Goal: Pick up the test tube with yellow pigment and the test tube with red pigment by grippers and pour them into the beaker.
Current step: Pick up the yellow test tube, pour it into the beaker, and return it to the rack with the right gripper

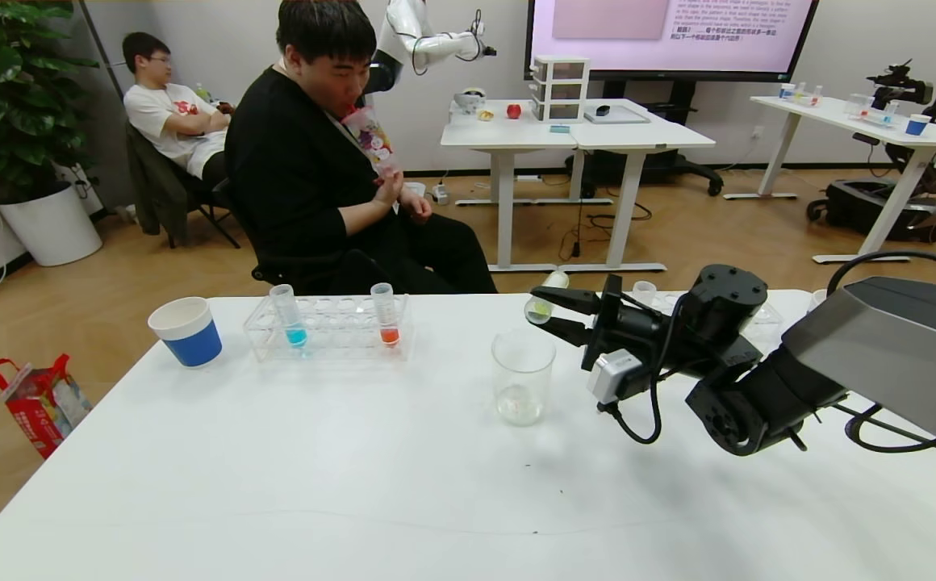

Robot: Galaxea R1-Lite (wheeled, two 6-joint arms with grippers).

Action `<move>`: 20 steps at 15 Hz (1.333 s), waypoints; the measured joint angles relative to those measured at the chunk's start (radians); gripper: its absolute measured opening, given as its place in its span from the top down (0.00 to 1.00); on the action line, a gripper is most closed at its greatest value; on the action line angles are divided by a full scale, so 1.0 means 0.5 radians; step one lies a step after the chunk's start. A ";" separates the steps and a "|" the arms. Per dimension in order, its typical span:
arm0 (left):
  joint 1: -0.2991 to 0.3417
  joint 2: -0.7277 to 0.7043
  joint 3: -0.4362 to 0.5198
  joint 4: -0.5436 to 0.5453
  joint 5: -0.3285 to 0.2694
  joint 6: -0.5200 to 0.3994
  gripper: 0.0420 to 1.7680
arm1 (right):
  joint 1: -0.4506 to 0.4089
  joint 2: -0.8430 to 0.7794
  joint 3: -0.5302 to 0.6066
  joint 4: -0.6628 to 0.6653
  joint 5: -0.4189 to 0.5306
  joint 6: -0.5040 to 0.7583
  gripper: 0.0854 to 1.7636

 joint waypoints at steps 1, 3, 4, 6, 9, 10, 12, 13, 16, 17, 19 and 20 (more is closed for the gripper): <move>0.000 0.000 0.000 0.000 0.000 0.000 0.01 | -0.010 -0.008 -0.004 0.074 0.013 -0.075 0.75; 0.000 0.000 0.000 0.000 0.000 0.000 0.01 | -0.022 -0.034 -0.020 0.227 0.021 -0.246 0.75; 0.000 0.000 0.000 0.001 0.000 0.001 0.01 | -0.024 -0.046 -0.034 0.277 0.026 -0.306 0.75; 0.000 0.000 0.000 0.000 0.000 0.000 0.01 | -0.027 -0.064 -0.054 0.316 0.030 -0.380 0.75; 0.000 0.000 0.000 0.000 0.000 0.000 0.01 | -0.030 -0.083 -0.085 0.348 0.030 -0.446 0.75; 0.000 0.000 0.000 0.000 0.000 0.001 0.01 | -0.030 -0.091 -0.099 0.376 0.030 -0.481 0.75; 0.000 0.000 0.000 0.001 -0.001 0.000 0.01 | -0.030 -0.114 -0.139 0.484 0.030 -0.575 0.75; 0.000 0.000 0.000 0.001 0.000 0.000 0.01 | -0.028 -0.126 -0.155 0.543 0.030 -0.623 0.75; 0.000 0.000 0.000 0.001 0.000 0.000 0.01 | -0.028 -0.166 -0.181 0.629 0.029 -0.715 0.75; 0.000 0.000 0.000 0.001 0.000 -0.001 0.01 | -0.028 -0.174 -0.191 0.643 0.027 -0.745 0.75; 0.000 0.000 0.000 0.001 0.000 0.000 0.01 | -0.022 -0.189 -0.222 0.733 0.027 -0.828 0.75; 0.000 0.000 0.000 0.001 0.000 0.001 0.01 | -0.019 -0.200 -0.246 0.796 0.026 -0.878 0.75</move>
